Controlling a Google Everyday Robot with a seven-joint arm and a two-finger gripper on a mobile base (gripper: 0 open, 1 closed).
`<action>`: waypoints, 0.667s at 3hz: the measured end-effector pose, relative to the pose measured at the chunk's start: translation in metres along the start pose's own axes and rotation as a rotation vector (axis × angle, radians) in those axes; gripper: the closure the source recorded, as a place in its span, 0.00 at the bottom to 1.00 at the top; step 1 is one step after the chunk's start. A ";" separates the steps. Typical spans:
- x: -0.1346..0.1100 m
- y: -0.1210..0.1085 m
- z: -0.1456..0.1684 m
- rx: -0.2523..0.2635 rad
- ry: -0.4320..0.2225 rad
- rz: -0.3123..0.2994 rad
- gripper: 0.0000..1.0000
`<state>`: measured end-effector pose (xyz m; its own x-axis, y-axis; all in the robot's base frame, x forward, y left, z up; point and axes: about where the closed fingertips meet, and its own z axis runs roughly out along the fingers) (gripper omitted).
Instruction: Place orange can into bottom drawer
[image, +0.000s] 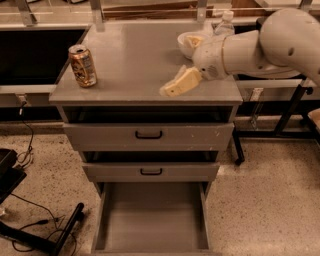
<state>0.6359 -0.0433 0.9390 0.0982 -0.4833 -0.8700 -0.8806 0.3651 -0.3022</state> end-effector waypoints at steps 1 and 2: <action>0.003 -0.010 0.076 -0.005 -0.093 0.130 0.00; -0.006 -0.016 0.140 -0.003 -0.208 0.211 0.00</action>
Offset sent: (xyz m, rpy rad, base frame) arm 0.1191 0.1676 -0.0614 0.4522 0.1086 -0.0111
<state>0.7138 0.0647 0.8941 0.0052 -0.2235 -0.9747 -0.8929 0.4378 -0.1051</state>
